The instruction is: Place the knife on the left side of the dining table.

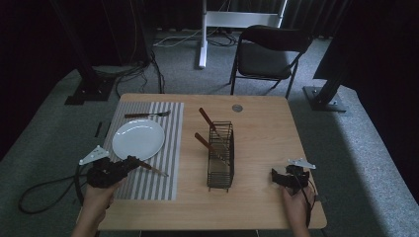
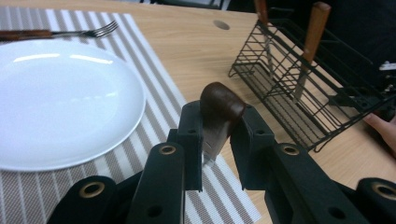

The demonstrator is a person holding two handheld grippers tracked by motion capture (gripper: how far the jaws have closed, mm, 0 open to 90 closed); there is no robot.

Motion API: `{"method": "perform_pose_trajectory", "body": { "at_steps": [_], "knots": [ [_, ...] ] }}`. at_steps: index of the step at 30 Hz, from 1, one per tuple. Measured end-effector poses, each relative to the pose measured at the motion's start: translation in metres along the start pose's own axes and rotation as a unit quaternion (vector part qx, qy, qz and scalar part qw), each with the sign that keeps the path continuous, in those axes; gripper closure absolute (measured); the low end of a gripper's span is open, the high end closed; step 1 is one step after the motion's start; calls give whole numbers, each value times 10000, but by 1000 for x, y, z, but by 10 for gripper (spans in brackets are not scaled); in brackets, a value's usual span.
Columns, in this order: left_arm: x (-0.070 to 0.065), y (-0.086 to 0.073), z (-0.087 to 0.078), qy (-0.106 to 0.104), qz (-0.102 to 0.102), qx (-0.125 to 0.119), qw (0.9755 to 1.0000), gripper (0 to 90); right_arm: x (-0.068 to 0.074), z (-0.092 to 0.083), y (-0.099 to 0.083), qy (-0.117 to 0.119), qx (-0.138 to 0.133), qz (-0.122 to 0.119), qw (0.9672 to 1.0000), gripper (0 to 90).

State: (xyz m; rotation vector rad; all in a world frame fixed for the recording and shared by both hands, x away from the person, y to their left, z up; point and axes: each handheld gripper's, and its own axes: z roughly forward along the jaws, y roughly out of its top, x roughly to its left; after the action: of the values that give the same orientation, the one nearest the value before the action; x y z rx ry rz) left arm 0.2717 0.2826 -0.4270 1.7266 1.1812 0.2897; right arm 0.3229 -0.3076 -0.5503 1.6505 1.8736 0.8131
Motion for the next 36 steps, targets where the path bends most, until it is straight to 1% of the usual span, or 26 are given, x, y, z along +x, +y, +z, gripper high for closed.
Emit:
{"method": "perform_pose_trajectory", "body": {
  "at_steps": [1, 2, 3, 4, 5, 6, 8, 9, 11, 13, 16, 17, 18, 20, 24, 26, 29, 31, 34, 36],
  "knots": [
    [1, -1, 0, 72, 7, 16, 10000, 753, 0, 0, 0, 0, 0, 0, 10000, 119],
    [2, -3, -1, 104, -43, 26, 9999, 750, 0, 0, 0, 1, -1, -1, 10000, 119],
    [4, -4, -1, 88, -114, 33, 9999, 748, 0, 0, 0, 1, -1, -1, 10000, 119],
    [5, -5, -2, 123, -128, 43, 9998, 747, 0, 0, 0, 1, -1, -1, 10000, 119],
    [7, -7, -3, 155, -178, 60, 9997, 740, 0, 0, 0, 1, -1, -1, 10000, 119],
    [10, -8, -3, 144, -241, 71, 9996, 735, 0, 0, 0, 2, -2, 5, 10000, 119],
    [13, -10, -4, 220, -320, 78, 9992, 721, 0, 0, 0, 2, -3, 6, 10000, 119],
    [16, -11, -4, 209, -374, 74, 9991, 716, 0, 0, 0, 2, -3, 6, 10000, 119],
    [19, -14, -4, 270, -408, 52, 9988, 704, 0, 0, 0, 2, -3, 6, 10000, 119],
    [24, -17, -5, 250, -508, 27, 9984, 699, 0, 0, 0, 2, -3, 5, 10000, 119],
    [31, -23, -4, 243, -708, -57, 9972, 693, 0, 0, 0, 1, -3, 6, 10000, 119],
    [33, -24, -4, 247, -754, -81, 9968, 692, 0, 0, 0, 1, -3, 6, 10000, 119],
    [33, -24, -4, 247, -754, -81, 9968, 687, 0, 0, 0, 1, -3, 6, 10000, 119],
    [40, -30, -3, 364, -878, -116, 9954, 670, 0, 0, 0, 1, -2, 6, 10000, 119],
    [48, -37, 0, 517, -998, -90, 9936, 629, 0, 0, 0, 1, -2, 6, 10000, 119],
    [53, -42, 2, 596, -1076, -52, 9924, 608, 0, 0, 0, 1, -2, 6, 10000, 119],
    [59, -48, 5, 727, -1129, 46, 9909, 584, 0, 0, 0, 1, -3, 5, 10000, 119],
    [64, -52, 7, 742, -1237, 58, 9895, 577, 0, 0, 0, 1, -2, 5, 10000, 119],
    [71, -57, 9, 720, -1446, 56, 9868, 575, 0, 0, 0, 1, -2, 6, 10000, 119],
    [75, -59, 11, 742, -1568, 49, 9848, 573, 0, 0, 0, 1, -2, 5, 10000, 119]
  ]
}}
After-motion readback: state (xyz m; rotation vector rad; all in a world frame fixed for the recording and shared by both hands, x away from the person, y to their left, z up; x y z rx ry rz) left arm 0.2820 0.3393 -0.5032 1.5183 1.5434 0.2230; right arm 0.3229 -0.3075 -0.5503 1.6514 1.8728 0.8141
